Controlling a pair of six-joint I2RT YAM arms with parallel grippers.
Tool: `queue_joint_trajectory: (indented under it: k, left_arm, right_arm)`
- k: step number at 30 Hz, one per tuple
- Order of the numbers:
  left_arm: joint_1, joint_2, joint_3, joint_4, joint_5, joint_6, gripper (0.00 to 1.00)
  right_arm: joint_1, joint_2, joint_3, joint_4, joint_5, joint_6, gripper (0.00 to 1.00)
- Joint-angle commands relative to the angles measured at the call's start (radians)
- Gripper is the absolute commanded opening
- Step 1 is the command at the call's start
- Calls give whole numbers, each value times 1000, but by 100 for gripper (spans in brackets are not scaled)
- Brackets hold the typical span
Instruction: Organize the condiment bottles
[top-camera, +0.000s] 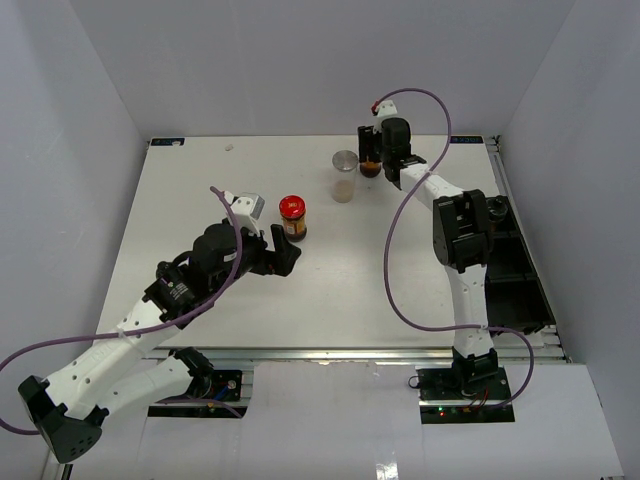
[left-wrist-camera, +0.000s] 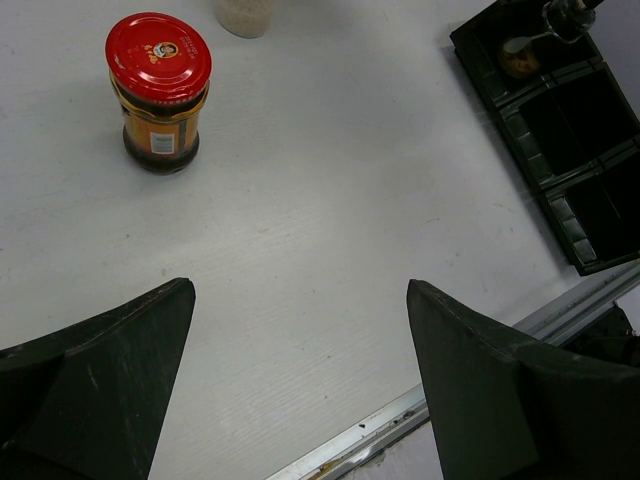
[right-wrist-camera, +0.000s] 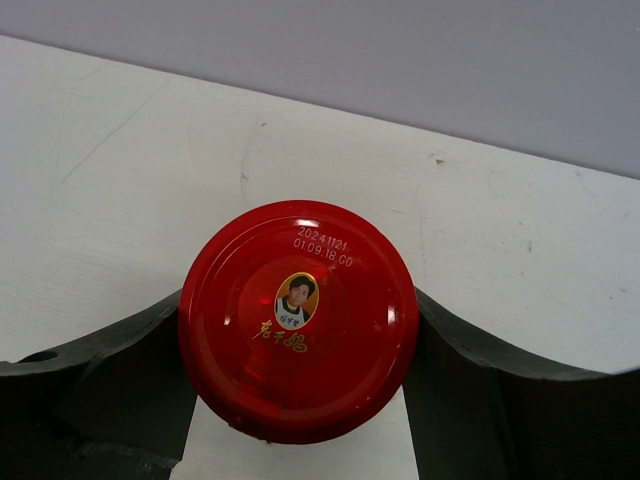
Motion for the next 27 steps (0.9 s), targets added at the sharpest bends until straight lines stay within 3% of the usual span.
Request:
queue_joint_trajectory:
  k: [1, 13, 20, 27]
  left_arm:
    - [1, -6, 21, 27, 3, 1, 98]
    - [1, 16, 68, 50, 67, -21, 98]
    - [1, 16, 91, 37, 99, -33, 98]
    - [1, 15, 84, 33, 111, -42, 98]
  right_arm:
    - [-2, -172, -89, 47, 57, -67, 8]
    - [-3, -722, -561, 29, 101, -66, 8]
    - [-17, -1081, -767, -162, 264, -11, 8]
    - [-116, -1287, -899, -291, 347, -25, 8]
